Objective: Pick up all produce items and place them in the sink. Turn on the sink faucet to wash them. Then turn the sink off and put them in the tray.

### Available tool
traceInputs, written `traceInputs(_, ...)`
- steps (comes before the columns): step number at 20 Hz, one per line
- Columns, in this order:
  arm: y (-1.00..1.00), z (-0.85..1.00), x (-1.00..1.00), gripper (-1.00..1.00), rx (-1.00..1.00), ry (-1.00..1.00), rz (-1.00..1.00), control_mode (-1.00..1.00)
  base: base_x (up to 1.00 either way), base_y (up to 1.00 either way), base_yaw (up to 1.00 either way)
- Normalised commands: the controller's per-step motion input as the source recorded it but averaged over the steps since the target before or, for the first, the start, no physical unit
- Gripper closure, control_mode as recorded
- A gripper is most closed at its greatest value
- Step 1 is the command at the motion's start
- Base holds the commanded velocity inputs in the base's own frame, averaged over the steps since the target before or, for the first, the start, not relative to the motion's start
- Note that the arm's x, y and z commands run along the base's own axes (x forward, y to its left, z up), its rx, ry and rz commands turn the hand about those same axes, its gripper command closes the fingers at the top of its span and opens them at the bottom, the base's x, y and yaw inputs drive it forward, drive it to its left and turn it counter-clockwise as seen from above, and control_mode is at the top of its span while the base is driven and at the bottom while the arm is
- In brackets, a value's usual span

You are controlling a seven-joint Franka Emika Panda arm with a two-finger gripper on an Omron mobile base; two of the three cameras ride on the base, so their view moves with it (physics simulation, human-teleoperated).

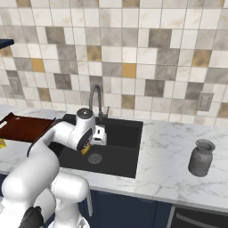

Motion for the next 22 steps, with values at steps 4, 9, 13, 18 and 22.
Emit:
traceInputs(4,0.47,0.4,-0.06,1.0,0.04,0.09,0.0,-1.0,0.0,0.0,0.0)
traceInputs(9,0.49,0.38,-0.09,1.0,0.04,0.1,0.01,-1.0,0.0,0.0,0.0)
traceInputs(13,0.52,0.26,-0.09,1.0,0.02,0.08,0.01,-1.0,0.0,0.0,0.0)
traceInputs(18,0.58,0.13,-0.13,1.0,0.0,0.04,0.02,-1.0,0.0,0.0,0.0)
traceInputs(22,0.62,0.11,-0.04,1.0,0.0,0.01,0.04,-1.0,0.0,0.0,0.0)
